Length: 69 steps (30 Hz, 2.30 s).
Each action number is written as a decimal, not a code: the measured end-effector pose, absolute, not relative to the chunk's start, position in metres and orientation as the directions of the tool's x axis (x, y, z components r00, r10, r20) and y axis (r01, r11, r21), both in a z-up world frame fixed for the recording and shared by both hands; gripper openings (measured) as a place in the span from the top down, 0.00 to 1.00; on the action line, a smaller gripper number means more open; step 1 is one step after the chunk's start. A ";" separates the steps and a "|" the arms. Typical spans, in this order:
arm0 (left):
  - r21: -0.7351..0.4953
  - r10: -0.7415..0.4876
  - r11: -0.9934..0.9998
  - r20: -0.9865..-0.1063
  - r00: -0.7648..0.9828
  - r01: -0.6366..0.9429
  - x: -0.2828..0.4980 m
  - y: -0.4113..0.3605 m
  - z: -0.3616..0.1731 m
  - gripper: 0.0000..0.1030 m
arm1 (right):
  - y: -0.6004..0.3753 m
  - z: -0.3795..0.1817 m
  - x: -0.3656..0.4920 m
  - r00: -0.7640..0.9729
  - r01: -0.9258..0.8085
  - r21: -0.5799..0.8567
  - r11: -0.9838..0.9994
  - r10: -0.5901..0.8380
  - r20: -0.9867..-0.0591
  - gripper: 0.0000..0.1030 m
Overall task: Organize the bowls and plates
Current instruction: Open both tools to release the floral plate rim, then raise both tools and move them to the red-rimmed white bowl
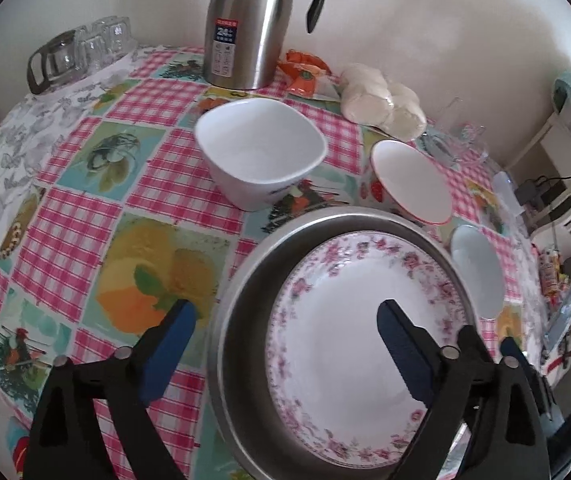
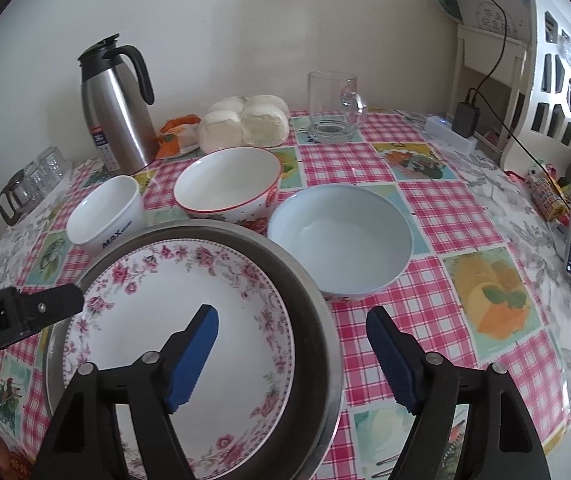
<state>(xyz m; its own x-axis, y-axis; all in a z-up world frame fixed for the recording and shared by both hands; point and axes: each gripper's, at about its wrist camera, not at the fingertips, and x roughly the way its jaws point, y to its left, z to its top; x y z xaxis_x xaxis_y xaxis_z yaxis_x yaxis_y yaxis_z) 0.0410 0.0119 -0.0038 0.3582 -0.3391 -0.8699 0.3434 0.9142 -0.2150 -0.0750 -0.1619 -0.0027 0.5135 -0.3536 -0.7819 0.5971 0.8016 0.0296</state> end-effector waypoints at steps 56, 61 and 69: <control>-0.374 -0.557 0.816 -0.715 0.423 0.441 0.083 -0.053 0.037 0.05 | -0.220 0.032 -0.055 0.540 0.652 0.120 0.749 -0.347 -0.767 0.00; -0.369 -0.570 0.802 -0.710 0.414 0.470 0.094 -0.069 0.036 0.05 | -0.234 0.043 -0.036 0.523 0.650 0.098 0.754 -0.349 -0.778 0.00; -0.411 -0.558 0.802 -0.775 0.297 0.434 0.117 -0.092 0.017 0.06 | -0.259 0.054 -0.008 0.483 0.668 0.067 0.741 -0.364 -0.796 0.00</control>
